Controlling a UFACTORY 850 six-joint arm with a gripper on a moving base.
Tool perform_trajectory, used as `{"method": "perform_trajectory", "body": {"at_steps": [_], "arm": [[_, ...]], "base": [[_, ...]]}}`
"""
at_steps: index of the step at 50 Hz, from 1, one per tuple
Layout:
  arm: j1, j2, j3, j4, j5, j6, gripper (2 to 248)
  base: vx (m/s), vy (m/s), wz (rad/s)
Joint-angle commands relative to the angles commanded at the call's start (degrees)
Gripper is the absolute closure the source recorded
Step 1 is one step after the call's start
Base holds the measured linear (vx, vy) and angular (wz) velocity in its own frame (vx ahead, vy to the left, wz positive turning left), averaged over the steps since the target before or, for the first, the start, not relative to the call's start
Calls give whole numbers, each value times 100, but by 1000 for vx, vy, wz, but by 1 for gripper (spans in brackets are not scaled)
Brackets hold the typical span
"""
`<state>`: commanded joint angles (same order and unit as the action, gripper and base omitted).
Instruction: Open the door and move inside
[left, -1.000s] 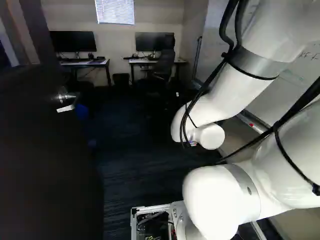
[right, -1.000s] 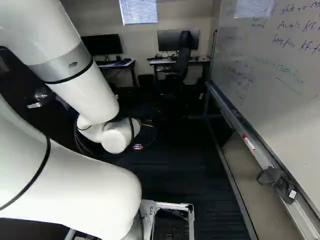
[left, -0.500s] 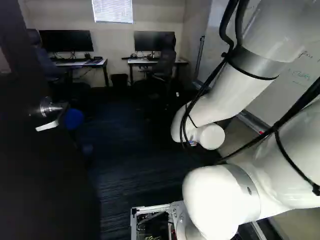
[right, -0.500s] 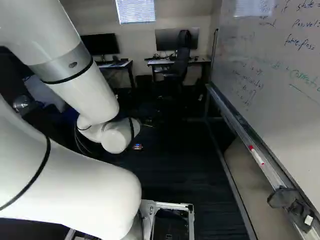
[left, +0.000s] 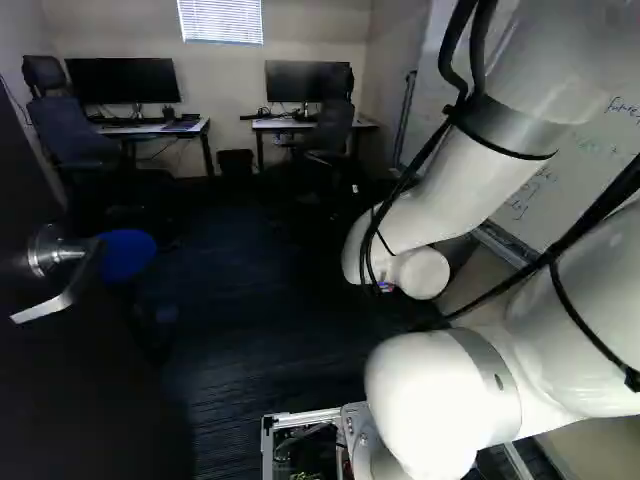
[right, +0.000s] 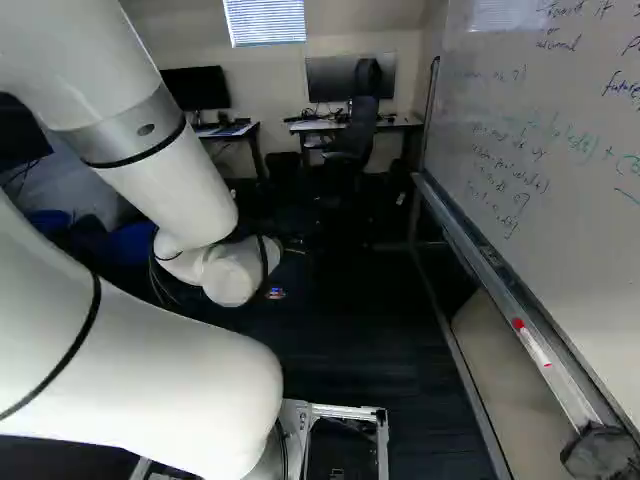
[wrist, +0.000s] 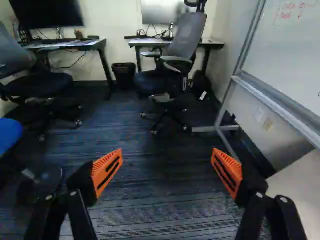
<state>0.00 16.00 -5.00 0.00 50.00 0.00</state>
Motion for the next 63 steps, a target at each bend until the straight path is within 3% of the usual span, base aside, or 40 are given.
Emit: {"method": "perform_trajectory", "body": {"at_steps": [23, 63], "arm": [[0, 0, 0, 0, 0, 0, 3], [0, 0, 0, 0, 0, 0, 3]], "base": [[160, 3, -13], [-1, 0, 0]]}}
